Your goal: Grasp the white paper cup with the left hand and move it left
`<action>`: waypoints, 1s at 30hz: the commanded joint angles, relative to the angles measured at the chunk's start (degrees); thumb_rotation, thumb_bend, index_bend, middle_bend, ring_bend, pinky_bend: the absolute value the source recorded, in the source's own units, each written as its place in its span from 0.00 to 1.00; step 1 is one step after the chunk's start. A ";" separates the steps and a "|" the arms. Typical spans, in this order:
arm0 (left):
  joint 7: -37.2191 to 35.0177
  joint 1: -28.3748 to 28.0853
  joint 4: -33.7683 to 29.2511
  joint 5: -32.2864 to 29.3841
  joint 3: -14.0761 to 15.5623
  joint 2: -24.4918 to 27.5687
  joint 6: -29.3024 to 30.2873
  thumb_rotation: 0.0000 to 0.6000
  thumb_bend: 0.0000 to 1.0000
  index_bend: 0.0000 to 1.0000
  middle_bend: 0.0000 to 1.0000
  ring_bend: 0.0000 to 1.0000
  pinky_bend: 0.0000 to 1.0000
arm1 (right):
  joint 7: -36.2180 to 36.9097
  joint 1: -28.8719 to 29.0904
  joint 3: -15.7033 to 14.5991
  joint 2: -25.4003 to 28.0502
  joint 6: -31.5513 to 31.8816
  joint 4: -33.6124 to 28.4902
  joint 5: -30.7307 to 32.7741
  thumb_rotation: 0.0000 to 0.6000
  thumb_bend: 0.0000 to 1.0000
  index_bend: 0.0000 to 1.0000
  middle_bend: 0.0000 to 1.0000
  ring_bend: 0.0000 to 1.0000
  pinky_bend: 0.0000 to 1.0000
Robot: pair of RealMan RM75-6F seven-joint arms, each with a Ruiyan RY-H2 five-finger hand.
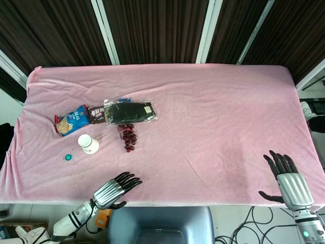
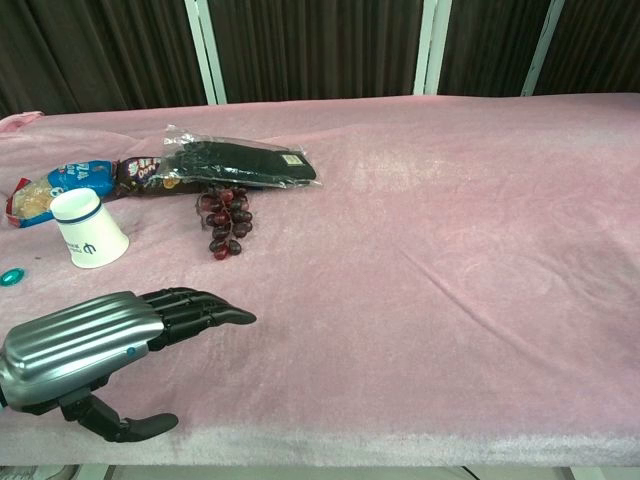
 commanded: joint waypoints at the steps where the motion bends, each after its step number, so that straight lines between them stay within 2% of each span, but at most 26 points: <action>1: -0.07 0.06 -0.03 -0.30 0.16 0.03 0.24 1.00 0.33 0.10 0.12 0.08 0.12 | -0.04 0.38 0.05 -0.11 -0.67 0.01 0.11 1.00 0.21 0.00 0.00 0.00 0.00; 8: -1.87 -1.01 -0.04 -0.84 0.19 -0.02 -0.26 1.00 0.33 0.10 0.16 0.10 0.12 | 0.51 0.04 0.15 0.20 0.18 0.00 0.04 1.00 0.21 0.00 0.00 0.00 0.00; 12: -5.27 -1.43 0.96 -1.50 -0.60 0.15 1.07 1.00 0.33 0.10 0.14 0.08 0.13 | 1.19 -0.28 -0.01 0.59 0.68 0.13 -0.20 1.00 0.21 0.00 0.00 0.00 0.00; 15: -6.75 -1.70 2.08 -3.60 -2.75 1.40 2.15 1.00 0.33 0.10 0.13 0.07 0.13 | 2.06 -0.57 -0.03 1.00 1.44 0.14 -0.58 1.00 0.21 0.00 0.00 0.00 0.00; 21: -5.27 -2.29 2.76 -9.72 -8.40 4.27 2.38 1.00 0.33 0.08 0.12 0.05 0.13 | 2.84 -0.72 0.21 1.27 1.78 0.30 -0.36 1.00 0.21 0.00 0.00 0.00 0.00; 26: -6.17 -2.92 4.54 -17.29 -12.92 4.93 -0.85 1.00 0.33 0.05 0.10 0.03 0.12 | 2.73 -0.69 0.23 1.29 1.54 0.32 -0.18 1.00 0.21 0.00 0.00 0.00 0.00; 30: -6.40 -3.51 8.35 -21.82 -14.97 4.34 -3.93 1.00 0.33 0.04 0.10 0.02 0.11 | 2.62 -0.68 0.46 1.24 1.44 0.34 0.28 1.00 0.21 0.00 0.00 0.00 0.00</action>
